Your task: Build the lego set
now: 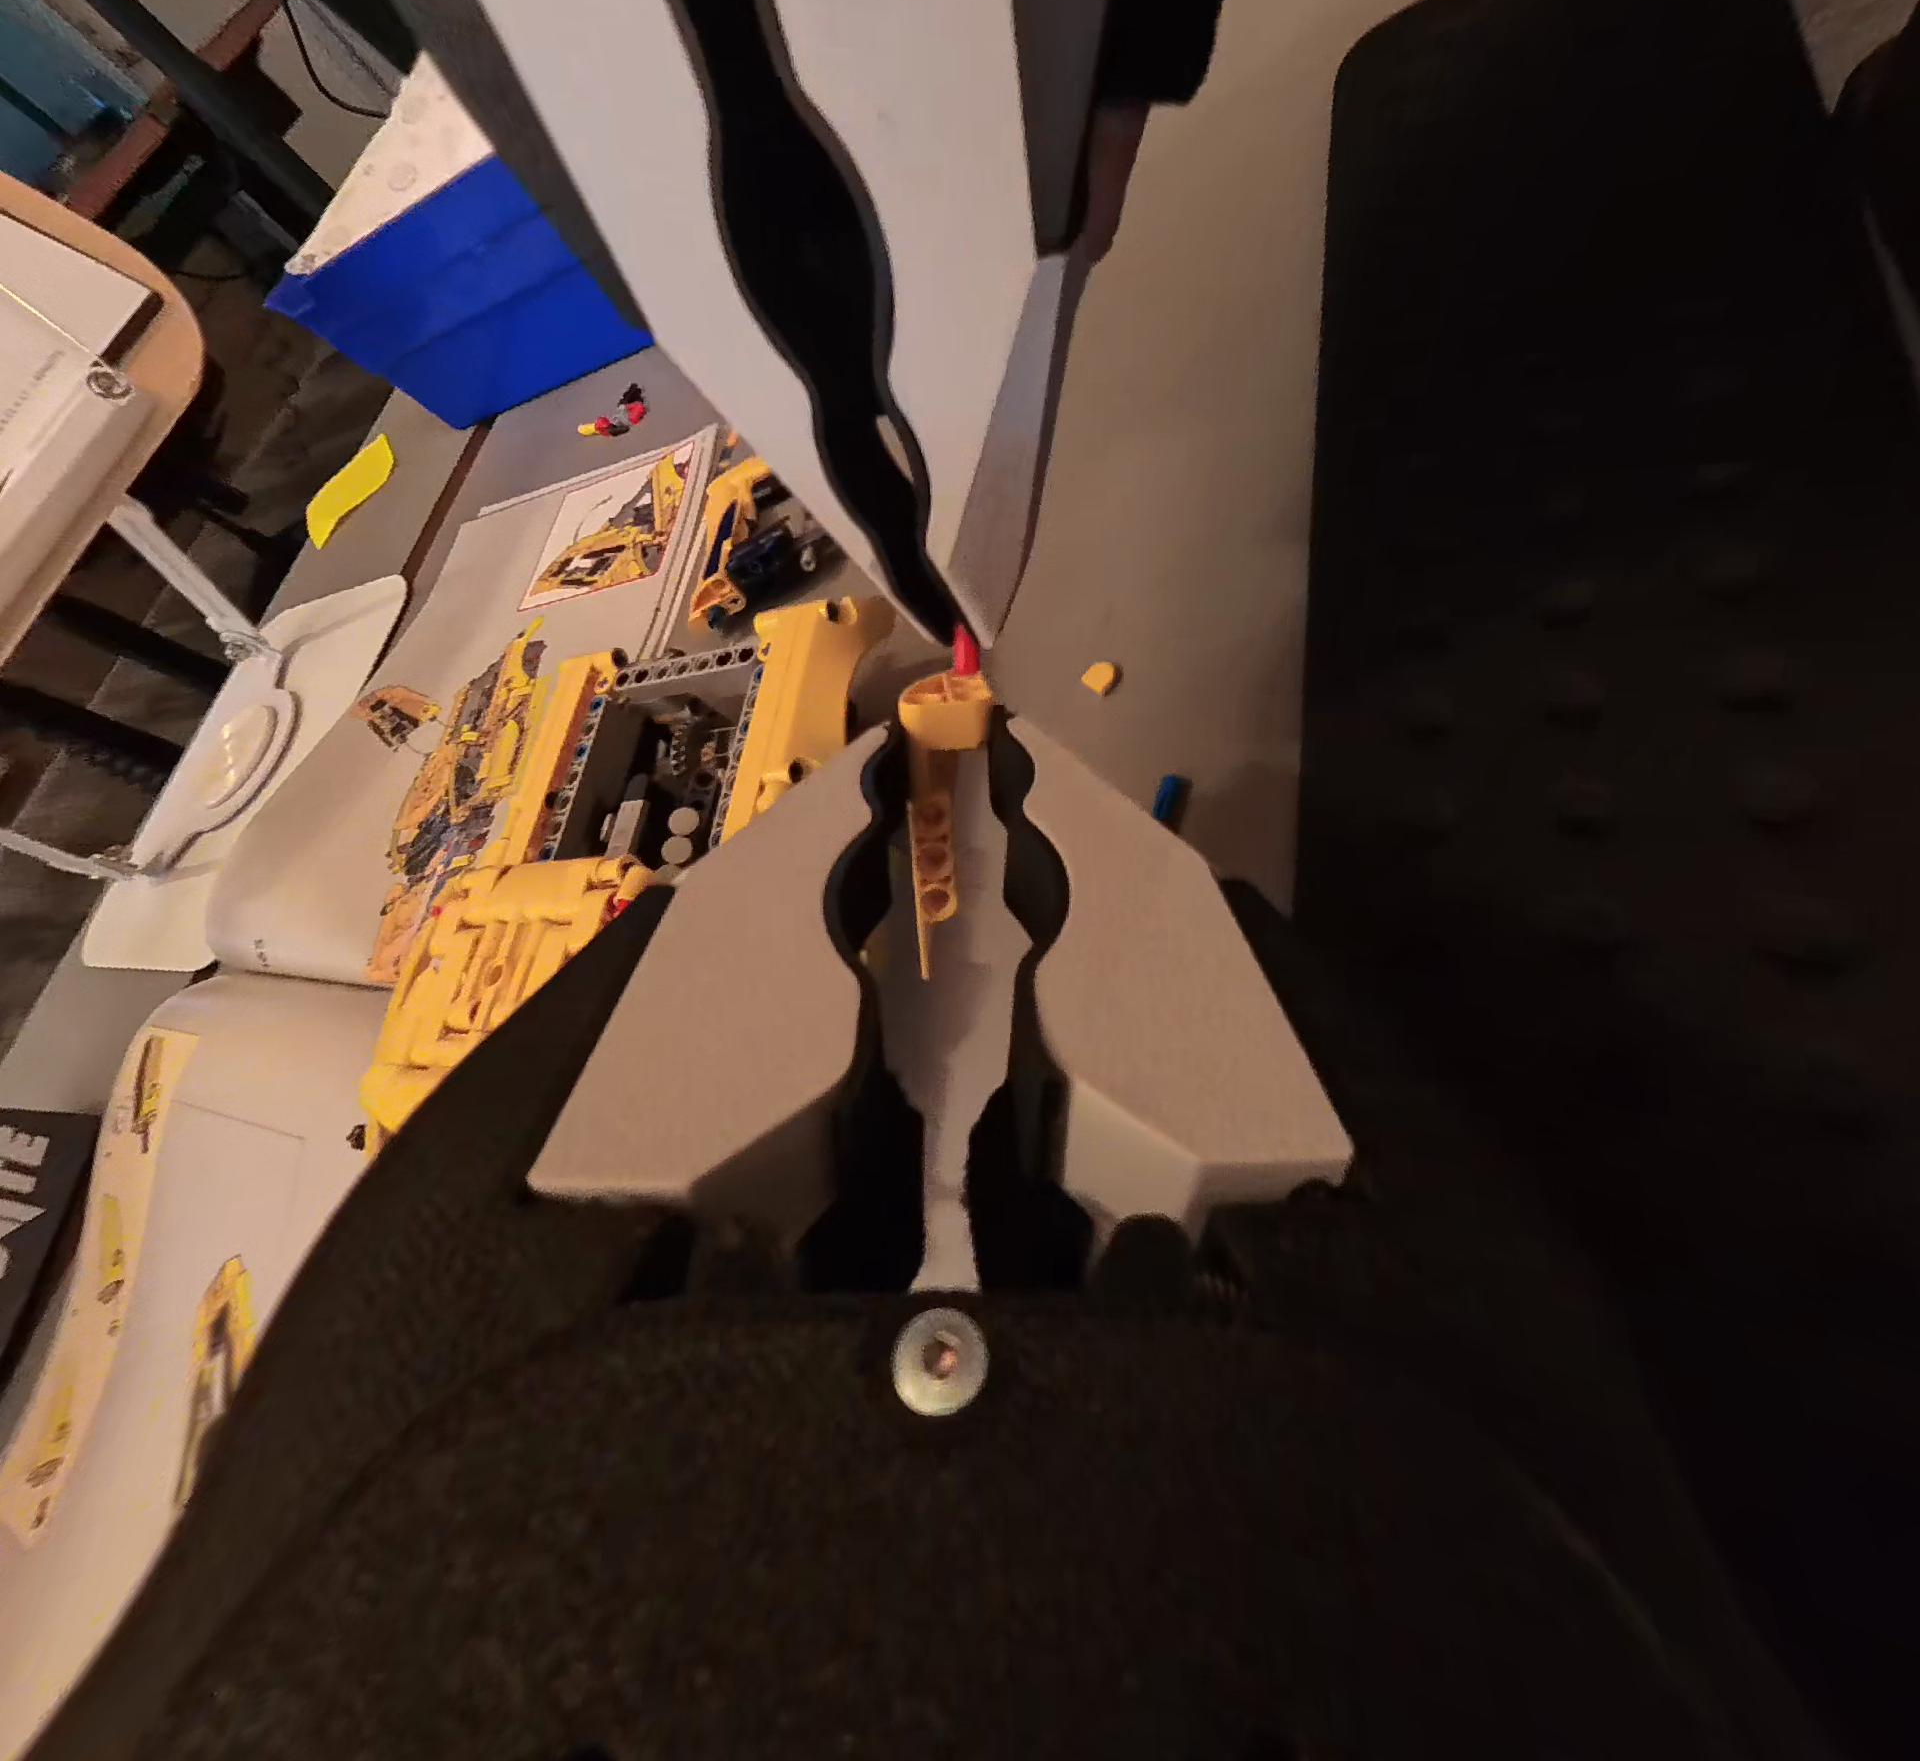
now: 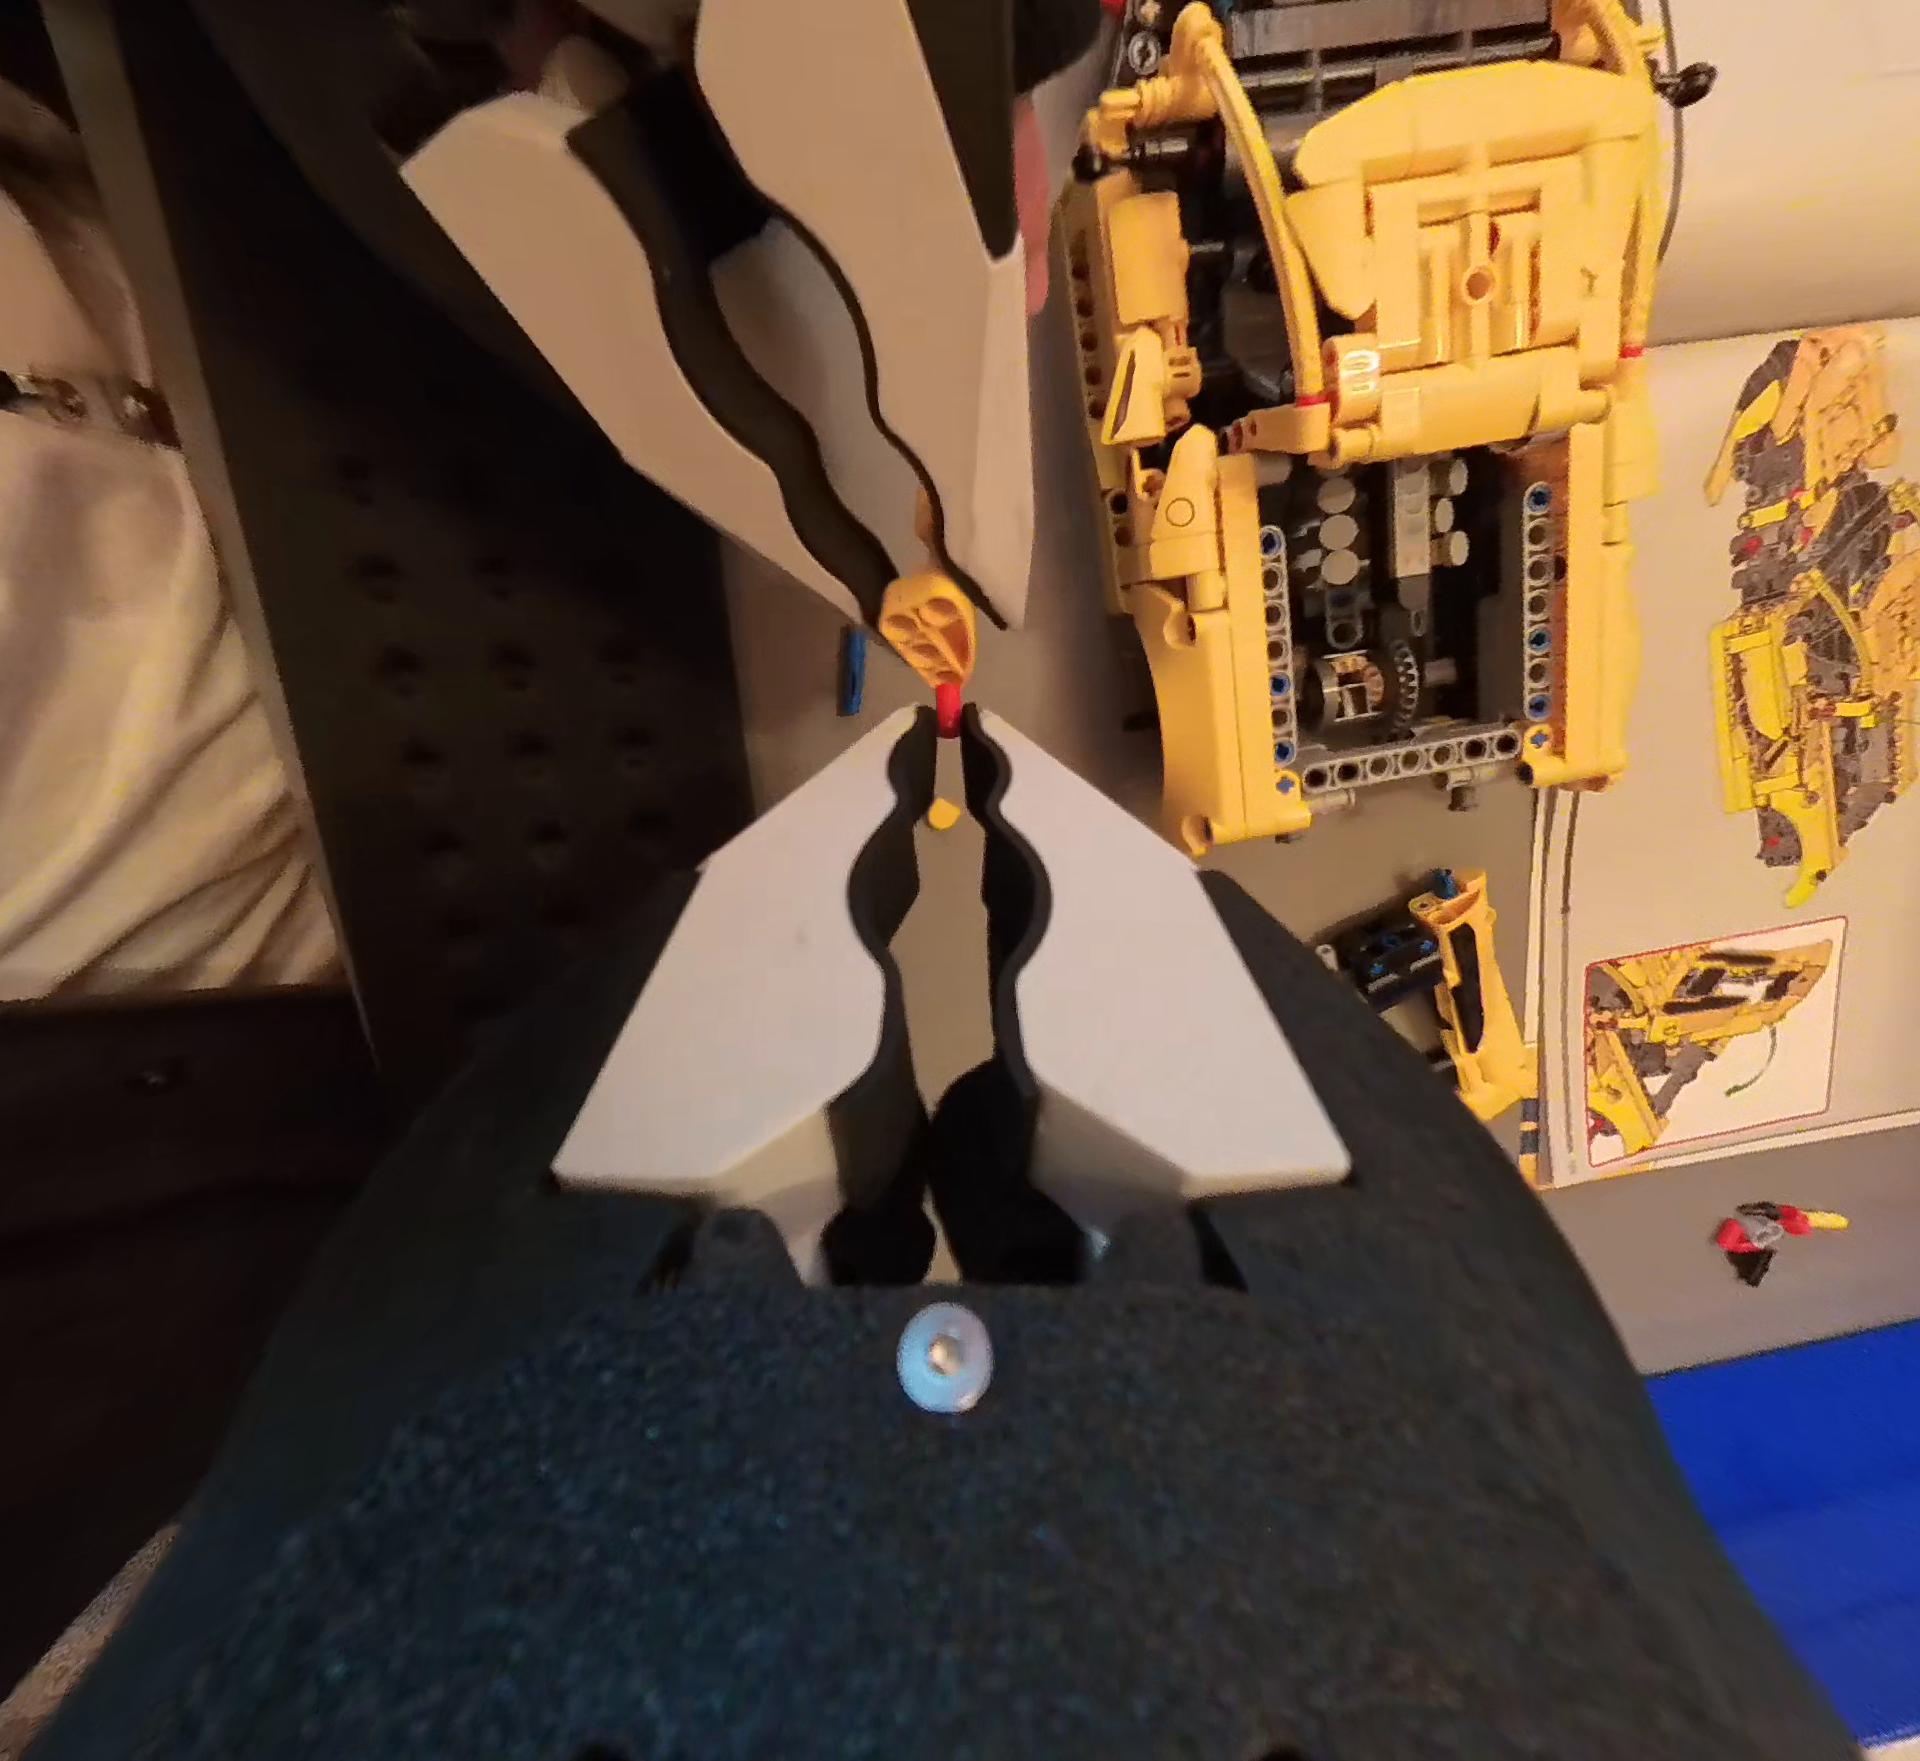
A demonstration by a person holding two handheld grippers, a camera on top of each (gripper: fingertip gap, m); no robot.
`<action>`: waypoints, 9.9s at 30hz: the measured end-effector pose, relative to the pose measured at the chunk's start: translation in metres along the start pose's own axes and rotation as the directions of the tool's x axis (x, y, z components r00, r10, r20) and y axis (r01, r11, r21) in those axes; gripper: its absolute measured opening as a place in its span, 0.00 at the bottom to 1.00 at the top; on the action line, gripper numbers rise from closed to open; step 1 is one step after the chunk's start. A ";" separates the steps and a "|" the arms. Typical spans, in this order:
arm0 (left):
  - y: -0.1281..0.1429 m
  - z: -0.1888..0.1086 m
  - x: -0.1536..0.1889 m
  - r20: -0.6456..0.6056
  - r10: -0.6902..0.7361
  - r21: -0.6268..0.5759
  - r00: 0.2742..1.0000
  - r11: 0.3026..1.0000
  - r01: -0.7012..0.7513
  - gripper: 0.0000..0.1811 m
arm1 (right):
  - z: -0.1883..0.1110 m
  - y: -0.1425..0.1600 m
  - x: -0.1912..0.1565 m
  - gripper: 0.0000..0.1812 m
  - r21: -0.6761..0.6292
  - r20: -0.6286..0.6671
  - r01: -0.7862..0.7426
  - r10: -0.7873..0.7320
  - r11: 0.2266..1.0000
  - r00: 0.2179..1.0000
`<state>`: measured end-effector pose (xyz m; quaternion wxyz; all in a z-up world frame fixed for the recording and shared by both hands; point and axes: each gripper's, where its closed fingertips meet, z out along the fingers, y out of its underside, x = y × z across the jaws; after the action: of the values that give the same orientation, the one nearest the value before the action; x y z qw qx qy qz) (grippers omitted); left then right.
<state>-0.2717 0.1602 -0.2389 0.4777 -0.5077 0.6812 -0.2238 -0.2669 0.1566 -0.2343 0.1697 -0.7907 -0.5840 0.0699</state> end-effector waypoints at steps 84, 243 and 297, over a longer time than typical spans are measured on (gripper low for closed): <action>0.003 0.005 0.035 -0.316 -0.339 -0.074 0.886 0.940 0.333 0.08 | 0.010 -0.002 -0.026 0.02 0.249 -0.032 0.060 -0.054 0.967 0.998; -0.026 -0.016 0.008 -0.378 -0.493 0.104 0.784 0.818 0.565 0.08 | 0.029 0.131 0.043 0.16 0.309 -0.097 -0.282 0.325 0.908 0.941; -0.045 -0.032 -0.006 -0.390 -0.460 0.261 0.797 0.775 0.575 0.08 | -0.057 -0.016 -0.009 0.08 0.734 0.397 -0.396 0.124 0.551 0.909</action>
<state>-0.2776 0.1421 -0.1865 0.3716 -0.5378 0.5235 -0.5465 -0.2664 0.1420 -0.1761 0.4038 -0.6866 -0.3826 0.4682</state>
